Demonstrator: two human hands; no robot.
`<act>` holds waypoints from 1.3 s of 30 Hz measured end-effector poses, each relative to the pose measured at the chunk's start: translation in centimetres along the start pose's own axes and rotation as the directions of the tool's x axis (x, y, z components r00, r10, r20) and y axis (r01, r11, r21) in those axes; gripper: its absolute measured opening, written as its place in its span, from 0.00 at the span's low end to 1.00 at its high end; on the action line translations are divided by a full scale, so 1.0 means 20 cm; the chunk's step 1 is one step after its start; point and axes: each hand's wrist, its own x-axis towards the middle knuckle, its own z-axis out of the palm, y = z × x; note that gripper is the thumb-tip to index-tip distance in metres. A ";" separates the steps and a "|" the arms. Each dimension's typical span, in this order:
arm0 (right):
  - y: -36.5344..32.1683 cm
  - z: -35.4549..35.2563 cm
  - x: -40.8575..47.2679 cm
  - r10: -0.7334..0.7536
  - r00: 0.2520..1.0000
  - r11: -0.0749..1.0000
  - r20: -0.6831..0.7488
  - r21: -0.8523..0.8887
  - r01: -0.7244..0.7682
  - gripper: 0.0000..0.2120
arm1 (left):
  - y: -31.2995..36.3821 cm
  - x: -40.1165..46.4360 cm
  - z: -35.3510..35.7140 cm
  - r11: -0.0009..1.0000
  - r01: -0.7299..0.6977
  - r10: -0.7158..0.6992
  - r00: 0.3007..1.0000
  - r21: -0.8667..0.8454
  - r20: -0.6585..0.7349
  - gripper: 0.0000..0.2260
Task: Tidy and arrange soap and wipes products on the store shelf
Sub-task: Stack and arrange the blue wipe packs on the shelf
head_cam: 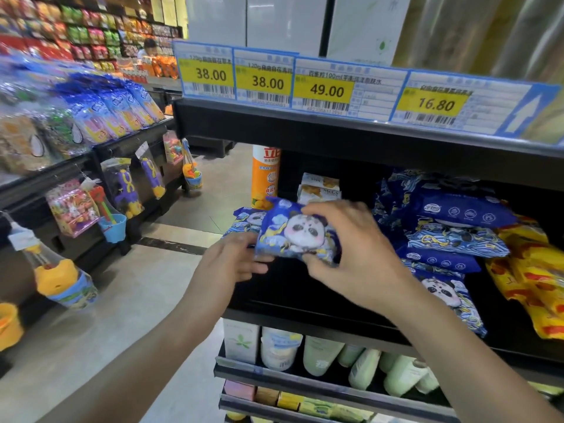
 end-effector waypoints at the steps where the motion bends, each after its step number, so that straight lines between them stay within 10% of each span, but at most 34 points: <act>1: 0.02 0.00 0.04 0.036 0.999 0.999 -0.004 0.023 -0.036 0.30 | -0.03 -0.02 -0.02 0.990 -0.095 0.094 0.996 0.108 0.013 0.12; 6: 0.05 0.05 0.25 0.103 0.993 0.994 0.051 0.030 -0.105 0.29 | -0.10 -0.06 -0.04 0.592 -0.520 0.448 0.847 0.615 0.286 0.11; 11: 0.04 0.18 0.42 0.112 0.976 0.993 0.187 -0.048 -0.105 0.27 | -0.09 -0.01 0.02 0.279 -0.557 0.380 0.812 0.782 0.443 0.17; 39: 0.05 0.25 0.35 0.152 0.981 0.988 0.123 0.022 -0.156 0.24 | -0.16 0.04 0.04 0.336 -0.529 0.398 0.830 0.779 0.391 0.21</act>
